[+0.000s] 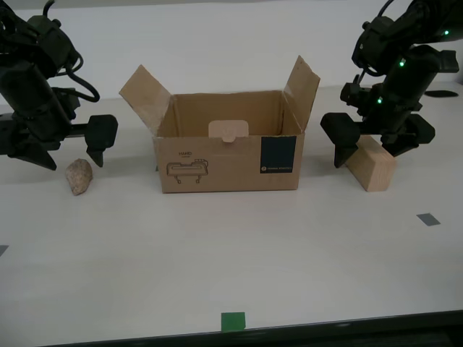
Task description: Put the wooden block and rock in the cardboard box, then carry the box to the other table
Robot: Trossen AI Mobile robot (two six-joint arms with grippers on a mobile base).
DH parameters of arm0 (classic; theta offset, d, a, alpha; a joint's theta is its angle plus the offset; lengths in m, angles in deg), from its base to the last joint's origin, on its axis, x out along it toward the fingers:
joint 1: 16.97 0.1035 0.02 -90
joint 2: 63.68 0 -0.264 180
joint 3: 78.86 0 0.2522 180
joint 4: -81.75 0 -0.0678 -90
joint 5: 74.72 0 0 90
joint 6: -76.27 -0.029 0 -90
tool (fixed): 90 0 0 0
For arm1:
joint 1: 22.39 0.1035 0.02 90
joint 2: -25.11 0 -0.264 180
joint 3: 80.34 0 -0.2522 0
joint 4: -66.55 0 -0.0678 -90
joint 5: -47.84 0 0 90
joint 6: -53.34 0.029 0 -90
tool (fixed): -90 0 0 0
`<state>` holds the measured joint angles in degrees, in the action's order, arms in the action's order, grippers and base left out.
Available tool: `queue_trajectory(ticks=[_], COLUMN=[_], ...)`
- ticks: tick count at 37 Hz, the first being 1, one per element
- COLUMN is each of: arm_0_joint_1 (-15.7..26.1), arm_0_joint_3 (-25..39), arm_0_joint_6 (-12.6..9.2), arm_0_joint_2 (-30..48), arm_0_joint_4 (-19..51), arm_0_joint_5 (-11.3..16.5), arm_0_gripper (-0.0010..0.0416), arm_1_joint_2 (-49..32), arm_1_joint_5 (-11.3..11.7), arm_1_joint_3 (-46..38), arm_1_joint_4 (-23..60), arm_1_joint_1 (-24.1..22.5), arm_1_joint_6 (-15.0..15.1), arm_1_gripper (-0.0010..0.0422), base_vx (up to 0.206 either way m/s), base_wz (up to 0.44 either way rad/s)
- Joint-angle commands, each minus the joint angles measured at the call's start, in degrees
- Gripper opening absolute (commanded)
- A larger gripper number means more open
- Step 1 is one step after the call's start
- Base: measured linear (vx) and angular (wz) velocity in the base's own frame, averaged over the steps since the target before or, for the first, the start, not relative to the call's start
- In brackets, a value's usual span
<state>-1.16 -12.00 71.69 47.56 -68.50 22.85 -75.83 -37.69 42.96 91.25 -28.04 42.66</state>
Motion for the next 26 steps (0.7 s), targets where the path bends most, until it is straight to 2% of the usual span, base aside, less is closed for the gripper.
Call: queue_trajectory(ticks=[1, 12, 22, 26], arm_0_joint_1=[0.0, 0.0, 0.04, 0.04], arm_0_joint_3=[-0.66, 2.82, 3.02, 2.89], arm_0_joint_6=[0.09, 0.09, 0.13, 0.13], arm_0_joint_2=[0.02, -0.2, -0.2, -0.2], arm_0_joint_4=[-0.85, 2.34, 2.58, 2.82], arm_0_joint_5=[-0.35, -0.35, -0.33, -0.33], arm_0_gripper=[0.0391, 0.0391, 0.0391, 0.0391], arm_1_joint_2=[-0.04, -0.04, -0.04, -0.04], arm_1_joint_5=[0.28, 0.28, 0.31, 1.36], arm_1_joint_3=[0.0, 2.47, 2.8, 2.93], arm_1_joint_4=[-0.17, -2.95, -4.46, -4.57], arm_1_joint_1=[-0.04, -0.09, -0.09, -0.09], arm_1_joint_6=[-0.22, -1.53, -1.62, -1.57], arm_1_gripper=[0.0396, 0.0396, 0.0396, 0.0396], base_vx=[0.0, 0.0, 0.0, 0.0], base_wz=[0.0, 0.0, 0.0, 0.0])
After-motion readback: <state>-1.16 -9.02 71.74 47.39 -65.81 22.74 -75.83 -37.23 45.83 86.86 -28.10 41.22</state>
